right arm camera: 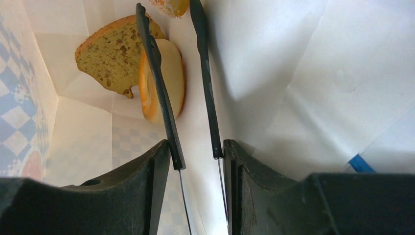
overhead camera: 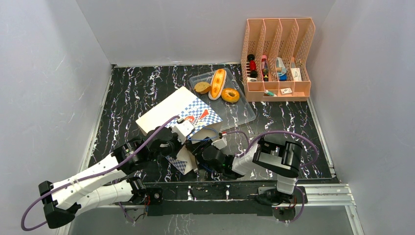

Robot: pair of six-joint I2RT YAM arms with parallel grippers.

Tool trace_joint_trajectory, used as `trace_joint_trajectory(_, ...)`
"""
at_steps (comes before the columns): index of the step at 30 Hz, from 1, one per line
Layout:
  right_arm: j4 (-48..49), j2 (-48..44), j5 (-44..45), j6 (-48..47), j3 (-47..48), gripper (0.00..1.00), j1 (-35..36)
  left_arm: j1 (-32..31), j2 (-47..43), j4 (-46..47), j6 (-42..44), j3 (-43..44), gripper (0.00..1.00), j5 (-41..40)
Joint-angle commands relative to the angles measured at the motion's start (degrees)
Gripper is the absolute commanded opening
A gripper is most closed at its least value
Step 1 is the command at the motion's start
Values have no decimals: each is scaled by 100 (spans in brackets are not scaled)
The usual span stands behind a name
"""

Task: Take the fake bread out of the paper bag
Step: Take out the fake bread from the paper bag.

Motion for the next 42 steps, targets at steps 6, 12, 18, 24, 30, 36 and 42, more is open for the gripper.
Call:
trace_joint_trajectory(6, 134, -137, 256, 235, 70, 42, 34, -29, 4, -12, 72, 313, 0, 328)
trace_joint_trajectory(12, -42, -91, 245, 136, 348, 44, -64, -28, 10, -72, 74, 335, 0, 400)
trace_joint_trajectory(18, -120, 170, 13, 71, 670, 44, -210, -32, 34, -92, 76, 349, 0, 495)
trace_joint_trajectory(24, -264, 314, -145, 44, 858, 45, -310, -30, 84, -91, 106, 353, 0, 573)
trace_joint_trajectory(30, -742, 756, -382, -52, 1392, 47, -447, -28, 101, -68, 126, 366, 0, 666)
trace_joint_trajectory(36, -1123, 1003, -398, -133, 1661, 48, -472, -28, 9, -36, 103, 262, 0, 694)
trace_joint_trajectory(42, -1716, 1217, -367, -352, 2120, 47, -483, -28, -32, -24, 86, 215, 0, 703)
